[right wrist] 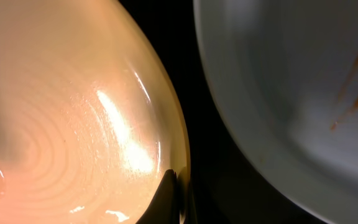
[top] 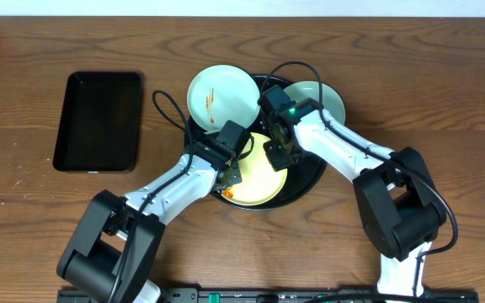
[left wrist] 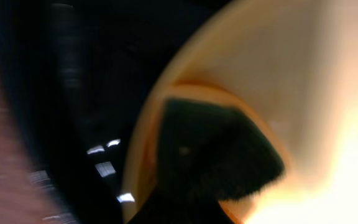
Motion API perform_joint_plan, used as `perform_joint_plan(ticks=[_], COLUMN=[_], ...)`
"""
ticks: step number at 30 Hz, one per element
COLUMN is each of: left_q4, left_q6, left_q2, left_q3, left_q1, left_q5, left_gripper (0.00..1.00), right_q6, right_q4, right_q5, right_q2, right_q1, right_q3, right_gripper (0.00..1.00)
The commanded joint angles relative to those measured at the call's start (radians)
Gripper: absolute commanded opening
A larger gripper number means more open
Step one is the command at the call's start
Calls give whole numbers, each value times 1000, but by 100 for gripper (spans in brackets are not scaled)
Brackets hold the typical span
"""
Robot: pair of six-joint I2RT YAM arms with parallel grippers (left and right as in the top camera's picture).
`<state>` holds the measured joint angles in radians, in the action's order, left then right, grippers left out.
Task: Clean dirty plates on tray and stack at the side
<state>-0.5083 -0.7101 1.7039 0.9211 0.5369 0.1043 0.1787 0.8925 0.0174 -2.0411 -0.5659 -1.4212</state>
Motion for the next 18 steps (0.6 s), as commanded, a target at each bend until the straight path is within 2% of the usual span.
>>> perform_joint_plan(ticks=[1, 5, 7, 13, 18], left_q4=[-65, -47, -31, 68, 149], left_q6=[19, 40, 40, 40, 38], left_q2=[10, 0, -4, -4, 1], left_q3=[32, 54, 55, 53, 51], left_q1=[-8, -8, -8, -8, -8], left_q5=[253, 245, 195, -152, -286], left_gripper=[7, 7, 7, 7, 7], right_q6=[-8, -8, -8, -8, -8], right_q4=[30, 32, 32, 32, 31], right_q5=[-47, -47, -47, -47, -47], right_q2=[-7, -7, -7, -7, -7], right_q1=[5, 5, 5, 5, 5], right_q3=[9, 9, 9, 9, 9], right_gripper=[1, 1, 1, 1, 1])
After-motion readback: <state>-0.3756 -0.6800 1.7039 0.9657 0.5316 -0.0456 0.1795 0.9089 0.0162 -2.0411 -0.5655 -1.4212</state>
